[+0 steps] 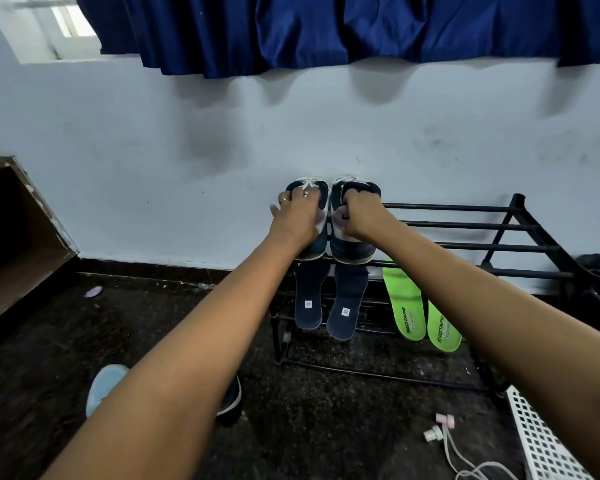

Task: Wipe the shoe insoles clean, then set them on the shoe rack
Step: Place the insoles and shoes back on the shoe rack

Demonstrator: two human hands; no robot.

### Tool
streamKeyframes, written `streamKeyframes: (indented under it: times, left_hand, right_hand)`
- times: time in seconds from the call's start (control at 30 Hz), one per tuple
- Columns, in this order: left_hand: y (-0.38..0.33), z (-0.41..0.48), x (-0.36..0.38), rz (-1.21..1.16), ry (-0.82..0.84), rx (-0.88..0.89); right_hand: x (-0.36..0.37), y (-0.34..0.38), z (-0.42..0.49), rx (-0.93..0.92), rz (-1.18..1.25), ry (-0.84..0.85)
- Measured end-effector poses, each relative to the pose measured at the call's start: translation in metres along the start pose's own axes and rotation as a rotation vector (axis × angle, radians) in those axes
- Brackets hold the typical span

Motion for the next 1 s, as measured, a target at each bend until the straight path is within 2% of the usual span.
streamKeyframes:
  times: [0.1,0.2,0.3,0.4,0.5,0.6,0.77,0.83,1.0]
  left_hand:
    - [0.009,-0.015,-0.025,0.049,-0.072,0.081]
    - [0.037,-0.04,-0.059,0.097,-0.142,0.082]
    - [0.089,-0.079,-0.083,0.102,-0.185,-0.009]
    - [0.156,-0.129,-0.076,0.078,-0.135,-0.165]
    - [0.218,-0.185,-0.042,0.071,-0.025,-0.309]
    - [0.265,-0.245,0.005,0.058,0.123,-0.466]
    - [0.297,-0.339,0.103,0.029,0.407,-0.671]
    - [0.304,-0.368,0.135,0.03,0.474,-0.749]
    - [0.319,-0.412,0.193,-0.064,0.558,-0.84]
  right_hand:
    - [-0.019,0.023,-0.01,-0.054,-0.007,-0.197]
    - [-0.045,0.075,-0.039,-0.292,0.166,-0.413]
    - [-0.037,0.132,-0.07,-0.504,0.264,-0.466]
    - [0.005,0.187,-0.094,-0.656,0.323,-0.356]
    - [0.069,0.228,-0.113,-0.713,0.339,-0.175]
    - [0.149,0.249,-0.125,-0.637,0.241,0.055]
    - [0.279,0.252,-0.147,-0.477,0.027,0.52]
    - [0.317,0.247,-0.157,-0.43,-0.025,0.625]
    - [0.378,0.239,-0.166,-0.384,-0.064,0.719]
Point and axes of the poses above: each hand's wrist, its own z-axis towards the middle knuckle, its own x-axis out of the palm, y = z × x, the point moved 7 cm from there along z, towards the middle knuckle, and after that the axes turned 7 degrees about x, right-handed, at the moved point
